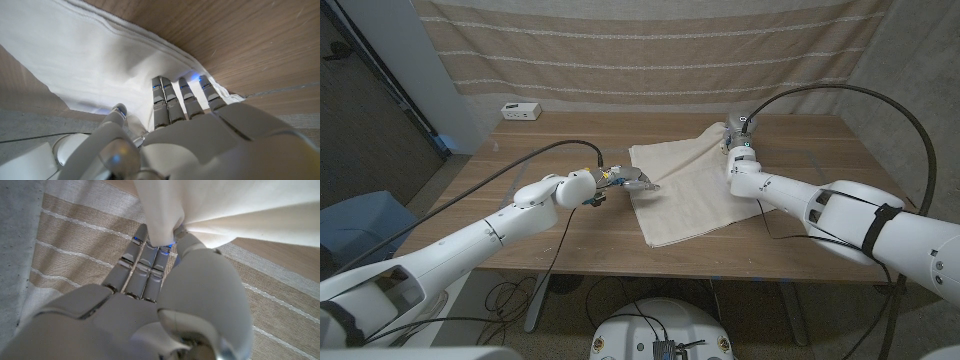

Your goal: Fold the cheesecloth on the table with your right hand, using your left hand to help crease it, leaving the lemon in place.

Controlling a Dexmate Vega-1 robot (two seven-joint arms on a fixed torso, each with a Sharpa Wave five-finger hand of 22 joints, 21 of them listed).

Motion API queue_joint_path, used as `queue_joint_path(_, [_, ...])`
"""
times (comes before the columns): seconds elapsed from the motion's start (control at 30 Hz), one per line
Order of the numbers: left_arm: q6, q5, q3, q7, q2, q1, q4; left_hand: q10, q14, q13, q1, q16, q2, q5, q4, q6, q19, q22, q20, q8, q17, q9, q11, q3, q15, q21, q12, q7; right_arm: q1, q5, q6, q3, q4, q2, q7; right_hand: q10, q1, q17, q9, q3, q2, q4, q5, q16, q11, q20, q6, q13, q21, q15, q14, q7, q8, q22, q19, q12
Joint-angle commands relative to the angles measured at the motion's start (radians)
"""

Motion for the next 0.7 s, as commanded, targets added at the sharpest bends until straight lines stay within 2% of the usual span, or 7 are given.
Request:
queue_joint_path(0.03, [0.001,0.006,0.014,-0.023,-0.008,-0.016,0.011,-0.009,0.006,0.006,-0.010,0.001,0.002,0.004,0.003,-0.011,0.006,0.004,0.003,-0.005,0.000,0.000,0.008,-0.003,0.004,-0.004,-0.005,0.002,-0.126,-0.176,0.051,0.092,-0.556,-0.175,0.045,0.018,0.013,0.018,0.003,0.001,0.000,0.007,-0.003,0.004,-0.032,0.003,0.002,0.038,0.007,-0.099,0.004,-0.008,-0.006,0.002,-0.009,0.031])
queue_joint_path(0.17, [-0.014,-0.004,0.012,-0.016,-0.011,-0.016,0.017,-0.011,0.004,0.006,-0.012,0.000,0.002,0.005,0.003,-0.017,0.005,0.004,0.003,-0.008,0.000,0.000,0.009,-0.003,0.006,-0.006,-0.007,-0.001,-0.146,-0.243,0.112,0.103,-0.600,-0.195,0.067,0.012,0.007,0.034,0.004,-0.002,0.003,0.014,-0.006,0.006,-0.043,0.001,-0.007,0.045,0.006,-0.098,0.000,-0.022,-0.013,0.002,-0.023,0.031])
queue_joint_path(0.3, [-0.019,-0.014,0.005,-0.007,-0.008,-0.008,0.014,-0.017,0.001,0.006,-0.014,-0.003,0.001,0.006,0.004,-0.031,0.007,0.004,0.004,-0.014,0.000,0.000,0.015,-0.004,0.006,-0.008,-0.012,-0.010,-0.157,-0.310,0.180,0.107,-0.610,-0.194,0.072,0.005,0.006,0.045,0.006,-0.003,0.003,0.015,-0.006,0.004,-0.055,-0.002,-0.010,0.049,0.008,-0.101,-0.010,-0.031,-0.017,0.002,-0.029,0.030])
queue_joint_path(0.37, [-0.013,-0.016,0.001,-0.004,-0.001,-0.001,0.005,-0.020,0.001,0.006,-0.015,-0.004,0.001,0.006,0.004,-0.036,0.007,0.004,0.005,-0.016,0.000,0.000,0.013,-0.004,0.008,-0.009,-0.014,-0.010,-0.154,-0.345,0.212,0.102,-0.609,-0.183,0.082,0.005,0.006,0.050,0.006,-0.003,0.005,0.016,-0.006,0.005,-0.056,-0.003,-0.011,0.050,0.009,-0.103,-0.010,-0.039,-0.019,0.002,-0.031,0.030])
queue_joint_path(0.7, [0.001,-0.030,-0.022,0.016,0.027,0.038,-0.028,-0.025,-0.003,0.006,-0.017,-0.006,0.002,0.007,0.003,-0.052,0.007,0.004,0.006,-0.020,0.000,0.000,0.022,-0.003,0.010,-0.013,-0.019,-0.014,-0.142,-0.466,0.285,0.099,-0.571,-0.121,0.116,0.013,0.009,0.071,0.007,-0.003,0.005,0.014,-0.006,0.009,-0.060,-0.003,-0.003,0.043,0.016,-0.108,-0.004,-0.038,-0.021,0.003,-0.035,0.026])
